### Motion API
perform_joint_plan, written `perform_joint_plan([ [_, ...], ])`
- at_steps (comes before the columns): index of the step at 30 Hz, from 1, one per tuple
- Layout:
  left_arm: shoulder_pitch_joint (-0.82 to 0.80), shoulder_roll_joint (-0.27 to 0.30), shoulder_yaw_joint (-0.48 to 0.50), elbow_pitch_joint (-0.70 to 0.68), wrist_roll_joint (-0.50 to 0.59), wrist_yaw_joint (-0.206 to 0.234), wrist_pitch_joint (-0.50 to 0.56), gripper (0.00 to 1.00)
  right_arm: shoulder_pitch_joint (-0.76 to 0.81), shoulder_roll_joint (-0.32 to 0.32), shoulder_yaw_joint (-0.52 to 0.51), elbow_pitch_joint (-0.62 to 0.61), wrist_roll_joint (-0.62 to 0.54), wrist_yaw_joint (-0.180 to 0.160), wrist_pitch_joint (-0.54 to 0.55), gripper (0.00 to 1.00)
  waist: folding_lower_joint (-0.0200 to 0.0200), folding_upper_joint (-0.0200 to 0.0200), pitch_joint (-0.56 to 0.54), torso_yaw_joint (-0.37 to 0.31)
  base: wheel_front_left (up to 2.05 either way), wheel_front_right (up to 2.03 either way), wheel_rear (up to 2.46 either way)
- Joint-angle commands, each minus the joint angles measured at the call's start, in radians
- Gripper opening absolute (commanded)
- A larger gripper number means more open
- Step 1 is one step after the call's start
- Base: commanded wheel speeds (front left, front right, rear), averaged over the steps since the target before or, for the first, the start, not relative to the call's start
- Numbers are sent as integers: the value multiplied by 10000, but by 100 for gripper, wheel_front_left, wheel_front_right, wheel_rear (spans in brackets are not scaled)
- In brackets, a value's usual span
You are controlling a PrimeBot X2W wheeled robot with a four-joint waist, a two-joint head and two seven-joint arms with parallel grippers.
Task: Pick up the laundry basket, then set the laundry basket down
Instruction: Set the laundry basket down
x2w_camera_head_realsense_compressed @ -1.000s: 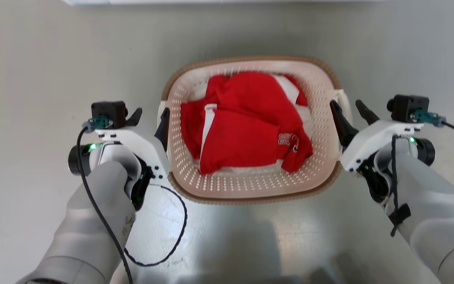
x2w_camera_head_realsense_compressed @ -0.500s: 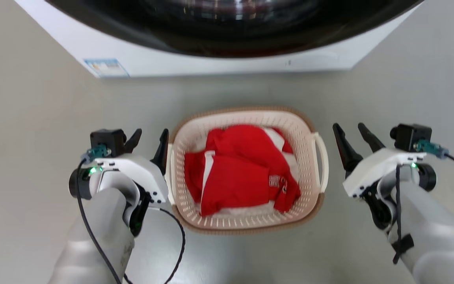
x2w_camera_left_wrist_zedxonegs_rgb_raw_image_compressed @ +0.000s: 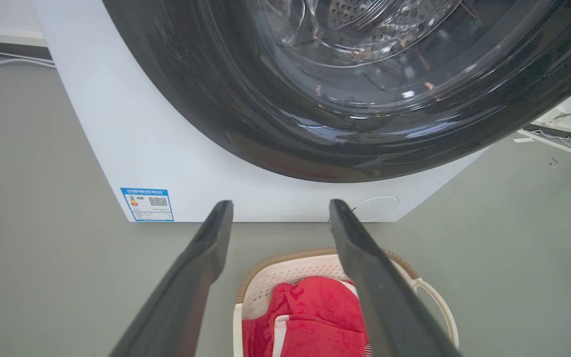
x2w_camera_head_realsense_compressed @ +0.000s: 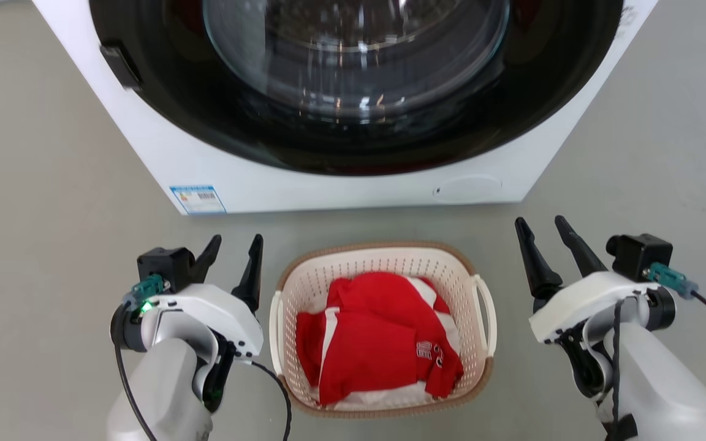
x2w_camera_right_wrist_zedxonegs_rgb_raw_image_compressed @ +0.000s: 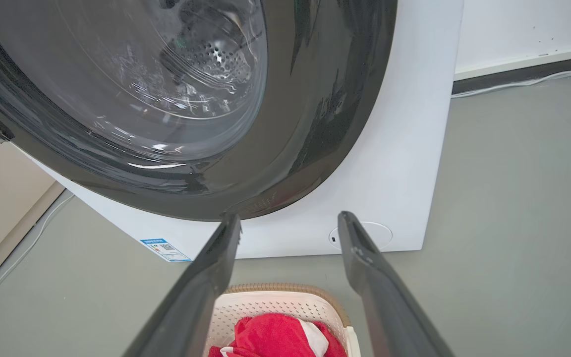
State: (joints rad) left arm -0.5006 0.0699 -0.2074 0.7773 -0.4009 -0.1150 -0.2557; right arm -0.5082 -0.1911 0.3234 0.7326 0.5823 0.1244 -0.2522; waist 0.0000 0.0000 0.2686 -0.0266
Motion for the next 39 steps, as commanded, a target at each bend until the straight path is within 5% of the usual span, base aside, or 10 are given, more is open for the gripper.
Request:
perform_joint_plan([
  [1, 126, 194, 332, -349, 261, -41, -61, 100, 295, 43, -28, -386, -240, 63, -95, 100, 0, 0, -312, 37, 0, 0, 0],
  [21, 2030, -75, 1145, -3050, 1172, -102, -61, 100, 2024, 508, -1676, -2743, -2196, 63, -95, 100, 0, 0, -1774, -149, 0, 0, 0],
  [39, 3944, -193, 1580, -5690, 1062, 285, -61, 100, 3411, 1059, -2911, -4447, -3372, 63, -95, 100, 0, 0, -2254, -200, 0, 0, 0],
])
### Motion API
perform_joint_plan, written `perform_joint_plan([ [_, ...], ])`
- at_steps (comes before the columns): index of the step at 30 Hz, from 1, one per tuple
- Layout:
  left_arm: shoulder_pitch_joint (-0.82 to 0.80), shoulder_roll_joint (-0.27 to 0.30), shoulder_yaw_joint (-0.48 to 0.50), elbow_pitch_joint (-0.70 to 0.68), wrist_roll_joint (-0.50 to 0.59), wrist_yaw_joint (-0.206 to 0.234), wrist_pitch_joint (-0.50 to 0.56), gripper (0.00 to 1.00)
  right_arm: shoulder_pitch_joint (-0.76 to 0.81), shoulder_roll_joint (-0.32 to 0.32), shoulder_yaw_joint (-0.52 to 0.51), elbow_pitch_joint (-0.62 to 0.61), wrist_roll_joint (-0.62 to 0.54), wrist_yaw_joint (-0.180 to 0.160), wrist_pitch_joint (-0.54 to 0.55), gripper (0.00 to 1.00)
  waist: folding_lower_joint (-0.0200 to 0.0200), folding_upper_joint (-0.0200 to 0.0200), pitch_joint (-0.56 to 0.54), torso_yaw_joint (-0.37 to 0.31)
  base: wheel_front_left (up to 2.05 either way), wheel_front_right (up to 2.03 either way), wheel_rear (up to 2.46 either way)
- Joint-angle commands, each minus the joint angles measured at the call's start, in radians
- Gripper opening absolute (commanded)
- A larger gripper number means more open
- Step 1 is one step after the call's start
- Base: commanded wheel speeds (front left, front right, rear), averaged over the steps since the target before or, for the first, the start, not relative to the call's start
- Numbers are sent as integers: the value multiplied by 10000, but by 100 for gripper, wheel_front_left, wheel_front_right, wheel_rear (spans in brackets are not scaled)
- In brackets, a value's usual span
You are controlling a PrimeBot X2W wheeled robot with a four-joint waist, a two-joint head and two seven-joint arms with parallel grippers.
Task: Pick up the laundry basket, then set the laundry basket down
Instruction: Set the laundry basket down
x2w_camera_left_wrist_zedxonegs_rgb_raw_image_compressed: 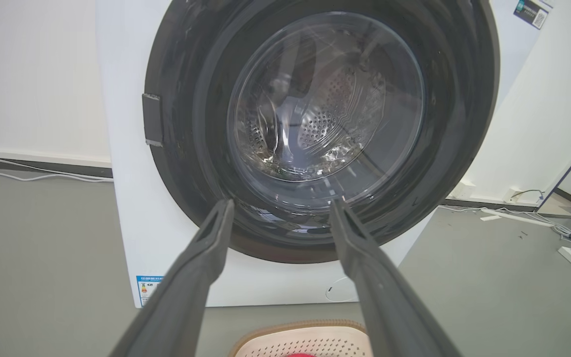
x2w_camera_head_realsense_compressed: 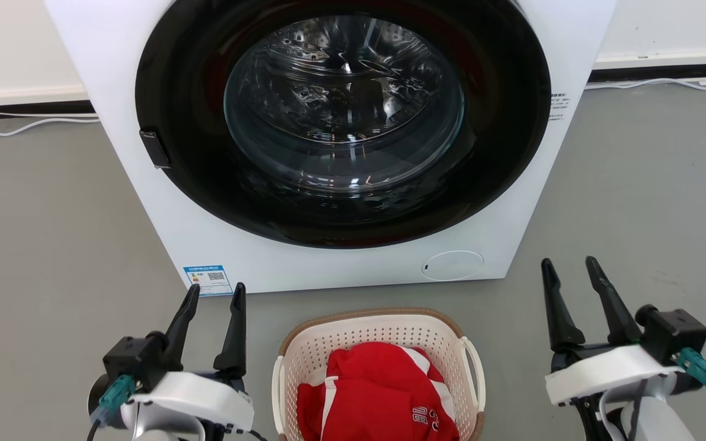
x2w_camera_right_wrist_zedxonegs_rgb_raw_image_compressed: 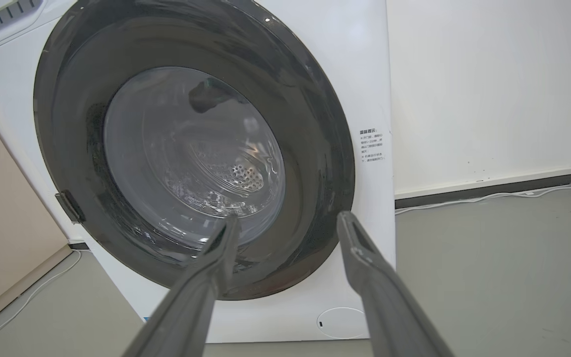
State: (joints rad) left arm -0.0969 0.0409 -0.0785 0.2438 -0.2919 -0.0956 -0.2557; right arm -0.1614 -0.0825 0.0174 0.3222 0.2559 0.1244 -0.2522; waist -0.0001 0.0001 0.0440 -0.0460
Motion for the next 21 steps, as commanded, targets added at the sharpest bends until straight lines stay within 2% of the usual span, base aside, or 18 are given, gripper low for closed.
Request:
perform_joint_plan([
  [1, -27, 96, 275, -469, -67, 136, -61, 100, -5, 2, 128, -393, -132, 63, -95, 100, 1, -1, -24, -5, 0, 0, 0],
  [13, 419, 94, 110, -942, -220, 341, -61, 100, 123, 94, 128, -590, -178, 63, -95, 100, 1, -1, -171, 74, 0, 0, 0],
  [21, 429, 94, 63, -938, -388, 313, -61, 100, 111, 73, 158, -583, -187, 63, -95, 100, 1, -1, -162, 87, 0, 0, 0],
])
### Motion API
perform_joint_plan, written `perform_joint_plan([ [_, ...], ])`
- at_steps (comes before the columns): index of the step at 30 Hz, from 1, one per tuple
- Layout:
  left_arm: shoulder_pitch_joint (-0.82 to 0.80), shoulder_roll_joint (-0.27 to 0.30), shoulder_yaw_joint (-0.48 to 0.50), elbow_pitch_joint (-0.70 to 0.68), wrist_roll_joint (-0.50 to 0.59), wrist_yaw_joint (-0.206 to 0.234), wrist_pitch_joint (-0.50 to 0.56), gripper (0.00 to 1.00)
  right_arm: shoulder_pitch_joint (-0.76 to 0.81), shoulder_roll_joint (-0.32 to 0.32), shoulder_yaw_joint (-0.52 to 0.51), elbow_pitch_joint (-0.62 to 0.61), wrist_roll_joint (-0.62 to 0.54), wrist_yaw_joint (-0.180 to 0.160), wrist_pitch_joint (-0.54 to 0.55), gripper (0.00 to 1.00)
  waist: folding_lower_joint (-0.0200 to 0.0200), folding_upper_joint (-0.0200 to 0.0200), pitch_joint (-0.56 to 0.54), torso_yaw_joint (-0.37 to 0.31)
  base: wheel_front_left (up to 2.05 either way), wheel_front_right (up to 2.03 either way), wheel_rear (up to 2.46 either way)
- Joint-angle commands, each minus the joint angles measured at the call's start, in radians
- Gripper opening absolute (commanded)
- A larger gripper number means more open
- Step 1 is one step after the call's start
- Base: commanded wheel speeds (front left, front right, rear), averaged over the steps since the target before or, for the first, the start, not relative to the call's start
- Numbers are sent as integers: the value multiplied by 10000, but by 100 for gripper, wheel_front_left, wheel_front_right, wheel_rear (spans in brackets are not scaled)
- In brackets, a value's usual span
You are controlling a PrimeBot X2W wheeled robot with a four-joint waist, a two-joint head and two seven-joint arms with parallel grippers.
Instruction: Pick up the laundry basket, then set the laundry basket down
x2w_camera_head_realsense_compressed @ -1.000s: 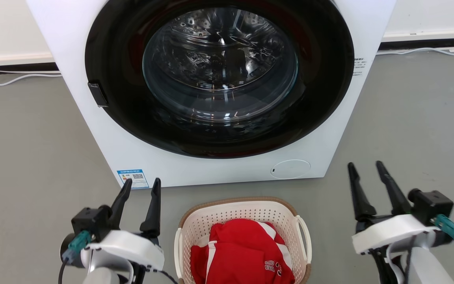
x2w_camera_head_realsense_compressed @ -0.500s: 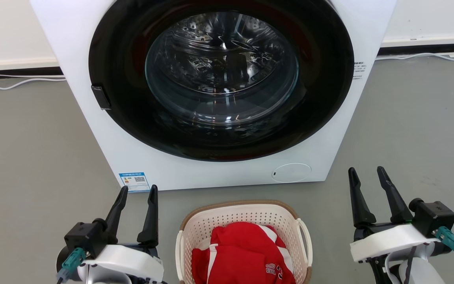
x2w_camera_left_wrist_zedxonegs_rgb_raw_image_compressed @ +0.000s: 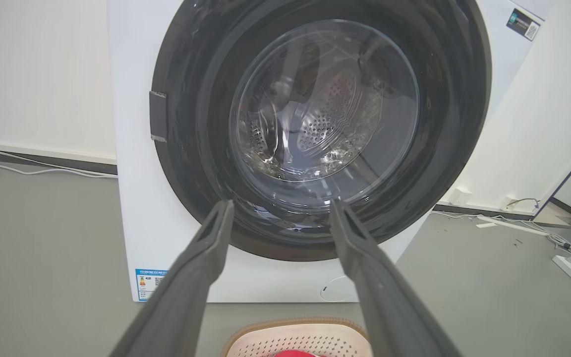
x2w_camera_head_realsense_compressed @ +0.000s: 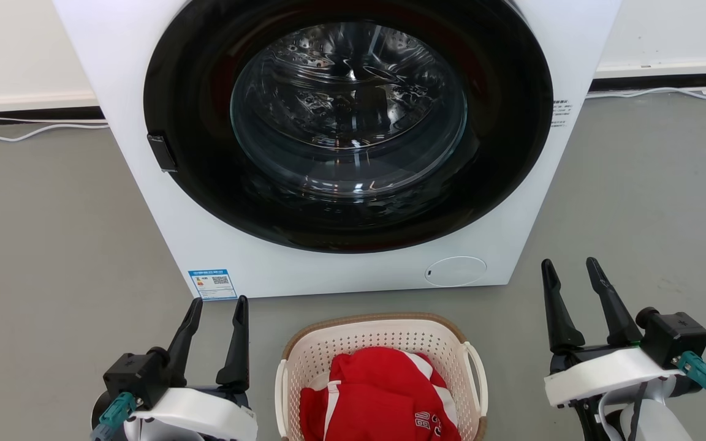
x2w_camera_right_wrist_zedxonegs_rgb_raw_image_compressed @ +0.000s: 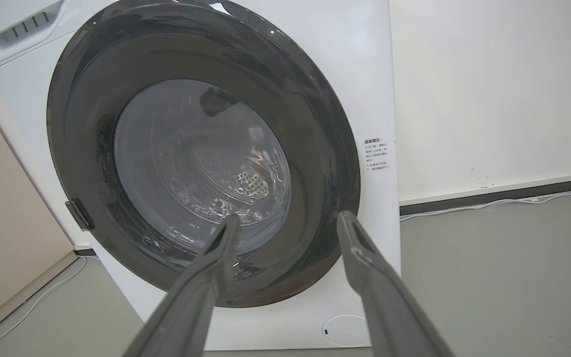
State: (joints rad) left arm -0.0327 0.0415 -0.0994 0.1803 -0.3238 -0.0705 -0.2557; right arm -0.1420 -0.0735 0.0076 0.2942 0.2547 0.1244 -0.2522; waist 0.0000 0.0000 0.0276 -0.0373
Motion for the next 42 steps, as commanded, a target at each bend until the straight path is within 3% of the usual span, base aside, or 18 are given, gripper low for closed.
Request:
perform_joint_plan([
  [1, -217, 88, 274, -298, -66, 60, -61, 100, -89, -20, 261, -301, -183, 63, -95, 100, 0, 0, 3, -5, 0, 0, 0],
  [35, -184, 87, 188, -180, -50, 52, -61, 100, -100, -100, 416, -159, -94, 63, -95, 100, 0, 0, -141, -9, 0, 0, 0],
  [36, 20, 4, -66, 67, -5, 0, 0, 0, 2, -42, 197, 79, -85, 0, 0, 0, 0, 0, -142, -9, 0, 0, 0],
  [42, 218, -58, -39, 543, -158, -11, 49, 0, 234, 22, 228, 496, 74, -9, 68, 0, 1, 0, -144, -4, 0, 0, 0],
])
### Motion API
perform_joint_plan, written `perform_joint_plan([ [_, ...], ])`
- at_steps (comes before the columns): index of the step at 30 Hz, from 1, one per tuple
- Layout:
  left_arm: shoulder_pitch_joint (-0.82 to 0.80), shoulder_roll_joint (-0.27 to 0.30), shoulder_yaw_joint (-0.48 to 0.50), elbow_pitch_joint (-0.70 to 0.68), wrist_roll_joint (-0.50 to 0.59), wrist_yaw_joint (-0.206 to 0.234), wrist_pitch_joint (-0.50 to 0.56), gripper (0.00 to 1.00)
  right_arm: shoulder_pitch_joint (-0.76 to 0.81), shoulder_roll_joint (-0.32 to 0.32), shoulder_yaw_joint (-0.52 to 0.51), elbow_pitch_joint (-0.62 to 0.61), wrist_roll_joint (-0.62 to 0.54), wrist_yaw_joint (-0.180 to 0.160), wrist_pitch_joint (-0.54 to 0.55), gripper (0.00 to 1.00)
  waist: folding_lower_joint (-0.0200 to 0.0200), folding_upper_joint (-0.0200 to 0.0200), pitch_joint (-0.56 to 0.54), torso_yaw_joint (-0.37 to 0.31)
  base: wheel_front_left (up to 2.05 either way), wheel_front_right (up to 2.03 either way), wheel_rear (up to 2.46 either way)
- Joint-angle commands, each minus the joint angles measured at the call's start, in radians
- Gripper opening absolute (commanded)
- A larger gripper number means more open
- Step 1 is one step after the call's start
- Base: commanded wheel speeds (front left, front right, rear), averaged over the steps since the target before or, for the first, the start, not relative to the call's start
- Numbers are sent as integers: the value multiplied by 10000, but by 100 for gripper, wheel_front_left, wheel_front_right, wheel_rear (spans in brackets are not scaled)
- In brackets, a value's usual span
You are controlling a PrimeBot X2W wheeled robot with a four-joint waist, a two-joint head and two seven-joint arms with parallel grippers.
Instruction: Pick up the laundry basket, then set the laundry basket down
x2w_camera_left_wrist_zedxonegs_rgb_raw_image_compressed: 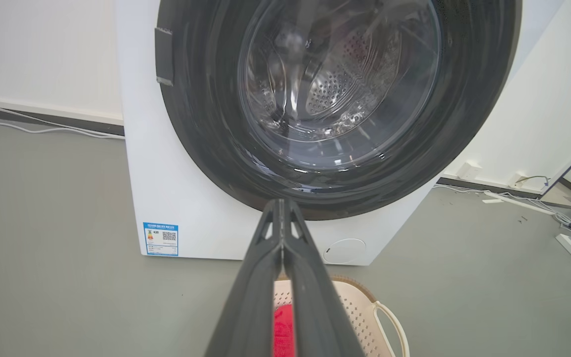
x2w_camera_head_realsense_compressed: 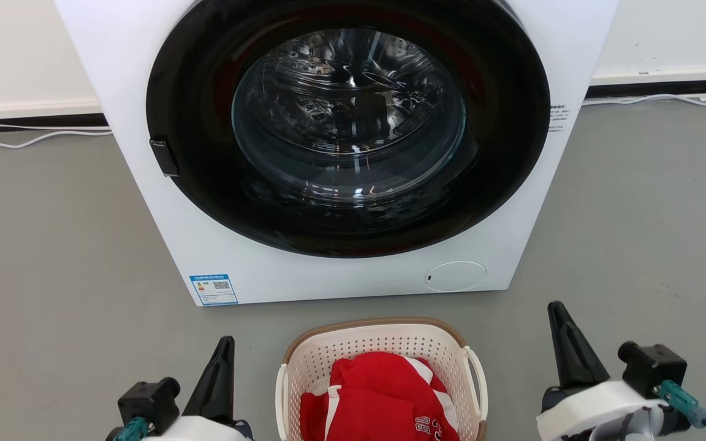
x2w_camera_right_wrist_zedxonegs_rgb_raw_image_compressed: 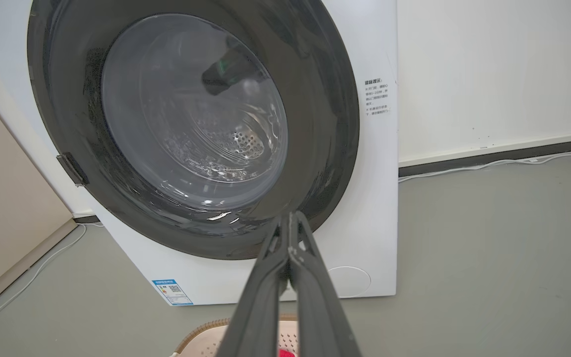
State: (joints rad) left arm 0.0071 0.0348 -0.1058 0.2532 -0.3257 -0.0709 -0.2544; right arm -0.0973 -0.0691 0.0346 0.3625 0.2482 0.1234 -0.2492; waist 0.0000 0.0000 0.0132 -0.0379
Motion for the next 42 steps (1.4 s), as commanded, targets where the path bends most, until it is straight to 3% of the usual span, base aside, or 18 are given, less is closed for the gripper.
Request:
perform_joint_plan([
  [1, -190, 11, 42, -183, -243, -12, 66, 0, -217, -21, -58, -190, 248, 1, 70, 0, 2, 0, -2, 6, 0, 0, 0],
  [5, -212, 15, 114, -190, -656, -31, 186, 0, -202, -14, -109, -235, 686, 4, 192, 0, 23, 0, -26, 18, 0, 0, 0],
  [10, -250, 21, 200, -180, -1166, -55, 332, 0, -191, -5, -161, -277, 1228, 7, 331, 0, 2, 0, -13, 33, 0, 0, 0],
  [42, -511, 59, 764, -147, -4450, -208, 1275, 0, -169, 49, -529, -532, 4715, 25, 1253, 0, 1, 0, -35, 130, 0, 0, 0],
])
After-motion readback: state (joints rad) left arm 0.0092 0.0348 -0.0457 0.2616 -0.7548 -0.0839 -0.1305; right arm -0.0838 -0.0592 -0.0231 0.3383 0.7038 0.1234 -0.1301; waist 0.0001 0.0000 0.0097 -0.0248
